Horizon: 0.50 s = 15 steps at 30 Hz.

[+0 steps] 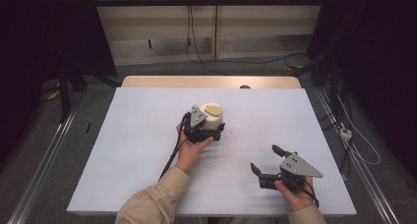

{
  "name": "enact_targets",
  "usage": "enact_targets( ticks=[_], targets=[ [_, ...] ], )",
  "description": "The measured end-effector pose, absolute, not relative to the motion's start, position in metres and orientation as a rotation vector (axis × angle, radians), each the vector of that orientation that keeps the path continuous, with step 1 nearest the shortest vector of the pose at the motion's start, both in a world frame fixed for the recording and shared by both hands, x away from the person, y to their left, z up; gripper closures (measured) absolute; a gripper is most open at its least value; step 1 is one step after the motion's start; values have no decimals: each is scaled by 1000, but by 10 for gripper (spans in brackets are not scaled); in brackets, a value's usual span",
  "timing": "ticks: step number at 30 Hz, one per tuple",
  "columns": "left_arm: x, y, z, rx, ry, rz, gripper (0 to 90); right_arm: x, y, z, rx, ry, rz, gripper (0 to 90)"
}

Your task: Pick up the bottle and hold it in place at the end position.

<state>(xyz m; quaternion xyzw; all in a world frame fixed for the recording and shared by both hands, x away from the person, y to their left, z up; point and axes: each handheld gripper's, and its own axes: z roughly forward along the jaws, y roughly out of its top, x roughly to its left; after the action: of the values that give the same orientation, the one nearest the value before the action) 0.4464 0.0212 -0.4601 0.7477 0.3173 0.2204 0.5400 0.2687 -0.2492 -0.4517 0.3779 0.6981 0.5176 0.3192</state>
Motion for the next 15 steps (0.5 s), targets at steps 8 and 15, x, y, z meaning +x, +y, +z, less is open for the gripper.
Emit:
enact_targets(
  ticks=[8,15],
  targets=[
    [446,21,-460,1783,757,524,49,276,-246,-449,1003,1843,1347,50],
    [446,21,-460,1783,759,522,49,286,-243,-444,1015,1840,1359,49]
  ],
)
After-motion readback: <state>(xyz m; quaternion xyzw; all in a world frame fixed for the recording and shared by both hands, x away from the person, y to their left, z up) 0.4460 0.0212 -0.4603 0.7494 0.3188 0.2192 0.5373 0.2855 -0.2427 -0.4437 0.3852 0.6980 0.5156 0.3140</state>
